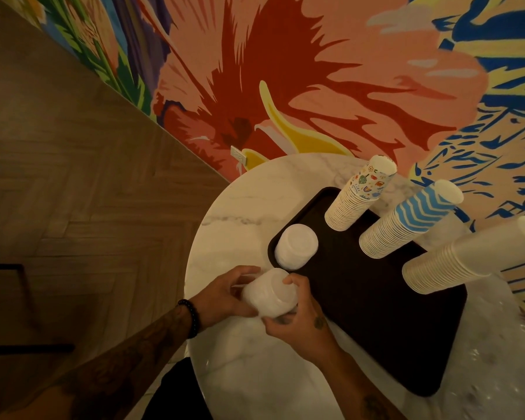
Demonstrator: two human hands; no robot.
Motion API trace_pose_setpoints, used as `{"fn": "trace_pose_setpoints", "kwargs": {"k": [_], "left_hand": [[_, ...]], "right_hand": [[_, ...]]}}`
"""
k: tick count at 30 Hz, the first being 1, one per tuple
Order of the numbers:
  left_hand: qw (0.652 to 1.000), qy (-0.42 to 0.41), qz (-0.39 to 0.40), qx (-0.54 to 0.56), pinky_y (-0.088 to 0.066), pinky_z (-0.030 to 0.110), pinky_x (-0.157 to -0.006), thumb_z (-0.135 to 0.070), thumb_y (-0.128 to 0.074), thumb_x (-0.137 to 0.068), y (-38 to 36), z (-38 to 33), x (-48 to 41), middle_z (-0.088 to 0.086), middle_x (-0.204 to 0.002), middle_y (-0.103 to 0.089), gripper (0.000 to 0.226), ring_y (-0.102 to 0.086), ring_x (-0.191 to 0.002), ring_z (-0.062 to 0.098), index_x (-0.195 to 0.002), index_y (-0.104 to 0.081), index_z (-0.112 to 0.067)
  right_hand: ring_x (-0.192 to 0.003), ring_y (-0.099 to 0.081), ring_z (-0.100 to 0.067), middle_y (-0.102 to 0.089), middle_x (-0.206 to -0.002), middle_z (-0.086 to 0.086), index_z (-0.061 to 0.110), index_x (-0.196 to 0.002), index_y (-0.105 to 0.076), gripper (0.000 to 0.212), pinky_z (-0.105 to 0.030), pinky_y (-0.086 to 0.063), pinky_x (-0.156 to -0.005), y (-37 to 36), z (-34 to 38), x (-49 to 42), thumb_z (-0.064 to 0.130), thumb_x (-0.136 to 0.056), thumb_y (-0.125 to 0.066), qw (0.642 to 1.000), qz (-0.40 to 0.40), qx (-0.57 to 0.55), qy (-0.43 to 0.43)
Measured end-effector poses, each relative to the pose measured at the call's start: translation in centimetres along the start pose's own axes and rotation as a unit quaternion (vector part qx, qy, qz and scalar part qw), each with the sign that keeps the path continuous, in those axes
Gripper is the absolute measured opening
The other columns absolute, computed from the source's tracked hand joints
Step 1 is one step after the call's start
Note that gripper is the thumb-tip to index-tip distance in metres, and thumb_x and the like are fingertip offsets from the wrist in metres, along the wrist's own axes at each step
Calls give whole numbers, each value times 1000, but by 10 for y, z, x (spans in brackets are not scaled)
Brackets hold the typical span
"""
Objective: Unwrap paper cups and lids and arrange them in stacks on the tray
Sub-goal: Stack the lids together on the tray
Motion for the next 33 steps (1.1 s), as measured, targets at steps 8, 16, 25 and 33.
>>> {"fn": "trace_pose_setpoints", "kwargs": {"k": [8,16,25,33], "left_hand": [[950,143,-56,271,-58,44,-85,-13,-66,-93,5,-3,6,10,-125,-68,30,-64,-114,29,-122,-67,-16],[979,36,73,185,-57,42,-85,-18,-66,-72,8,-35,11,-7,-137,-56,69,-55,-124,27,-136,-55,-40],[997,-80,-22,-10,-58,41,-91,-53,-83,-58,8,-63,7,-15,-127,-56,80,-56,-117,15,-131,-50,-43],[967,-153,-114,-167,-47,22,-95,-70,-76,-55,14,-71,10,-29,-123,-54,77,-53,-114,2,-123,-46,-51]], "right_hand": [[-129,-42,-5,-32,-125,45,60,-120,-32,87,-24,-56,-92,-2,5,6,22,-68,-90,1000,-6,-3,4],[-128,-47,-6,-39,-133,27,52,-123,-35,81,-30,-59,-89,3,34,-11,19,-71,-88,999,3,-37,26],[-123,-47,-11,-39,-132,13,43,-125,-36,64,-21,-58,-83,11,58,-19,36,-73,-73,998,35,28,36],[-111,-59,-7,-60,-118,14,41,-103,-56,46,-28,-58,-84,28,73,-31,64,-69,-77,999,-7,45,-19]]}}
Point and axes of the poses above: each hand's wrist, its own x-axis away from the middle knuckle, its own y-axis out of the back of the hand, z = x × y, the point moved 4 cm from there along -x, towards the middle knuckle
